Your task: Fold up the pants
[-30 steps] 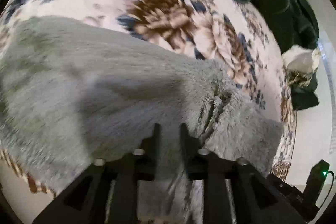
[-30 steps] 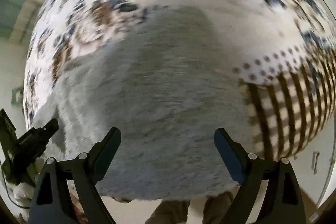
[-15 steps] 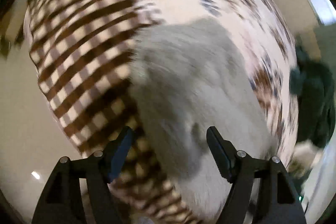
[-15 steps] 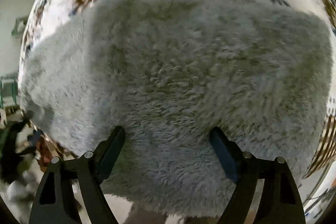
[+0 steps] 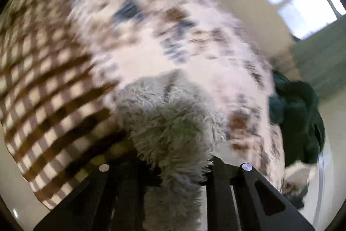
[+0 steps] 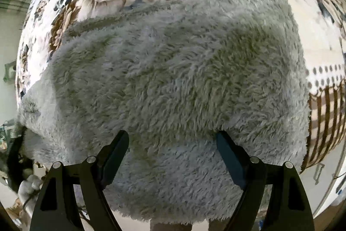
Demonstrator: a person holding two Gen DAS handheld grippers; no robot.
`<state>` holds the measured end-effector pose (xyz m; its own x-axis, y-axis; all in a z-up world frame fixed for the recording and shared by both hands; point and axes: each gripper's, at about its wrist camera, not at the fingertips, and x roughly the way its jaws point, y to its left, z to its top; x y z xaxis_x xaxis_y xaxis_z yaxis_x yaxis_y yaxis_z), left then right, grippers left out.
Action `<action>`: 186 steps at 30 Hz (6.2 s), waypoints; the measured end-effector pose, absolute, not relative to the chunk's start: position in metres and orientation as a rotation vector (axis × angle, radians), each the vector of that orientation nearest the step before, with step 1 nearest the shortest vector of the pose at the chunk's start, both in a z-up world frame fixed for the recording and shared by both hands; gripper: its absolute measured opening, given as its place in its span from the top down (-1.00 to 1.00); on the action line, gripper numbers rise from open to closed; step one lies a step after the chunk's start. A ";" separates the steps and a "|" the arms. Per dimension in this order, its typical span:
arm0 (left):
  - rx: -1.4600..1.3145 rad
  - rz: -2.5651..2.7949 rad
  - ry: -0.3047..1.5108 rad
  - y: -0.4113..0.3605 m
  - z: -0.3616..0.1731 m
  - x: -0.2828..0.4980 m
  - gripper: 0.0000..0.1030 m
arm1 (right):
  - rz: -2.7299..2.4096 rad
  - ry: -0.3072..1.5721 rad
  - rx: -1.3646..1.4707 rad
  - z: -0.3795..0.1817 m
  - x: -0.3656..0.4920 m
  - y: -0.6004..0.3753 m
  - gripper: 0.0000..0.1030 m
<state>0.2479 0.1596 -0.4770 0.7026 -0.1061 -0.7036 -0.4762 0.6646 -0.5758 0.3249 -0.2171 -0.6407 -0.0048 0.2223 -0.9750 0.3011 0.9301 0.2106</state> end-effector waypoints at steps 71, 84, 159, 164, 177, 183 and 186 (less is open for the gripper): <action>0.126 -0.590 1.589 -0.363 -0.526 0.385 -0.56 | -0.244 1.384 1.375 -0.670 0.092 -0.509 0.27; -0.256 -0.366 1.363 -0.202 -0.456 0.373 -0.56 | -0.100 1.181 1.109 -0.607 0.233 -0.515 -0.13; -0.818 -0.571 1.220 -0.065 -0.469 0.280 0.12 | 0.133 1.098 1.067 -0.582 0.238 -0.389 0.27; -0.856 -0.584 1.113 -0.019 -0.440 0.343 0.13 | 0.188 1.049 1.010 -0.539 0.312 -0.359 0.27; -0.768 -0.564 0.990 0.134 -0.441 0.624 0.12 | 0.271 0.928 0.912 -0.540 0.618 -0.184 0.28; -0.676 -0.475 1.055 0.190 -0.498 0.717 0.08 | 0.285 0.975 0.871 -0.589 0.721 -0.120 0.27; -0.599 -0.398 1.164 0.197 -0.533 0.723 -0.04 | 0.265 1.060 0.820 -0.616 0.743 -0.098 0.26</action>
<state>0.7232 0.1968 -0.5328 0.3546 -0.5824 -0.7315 -0.0123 0.7793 -0.6265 0.7432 -0.0980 -0.6163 0.4900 0.5607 -0.6674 0.1814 0.6833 0.7072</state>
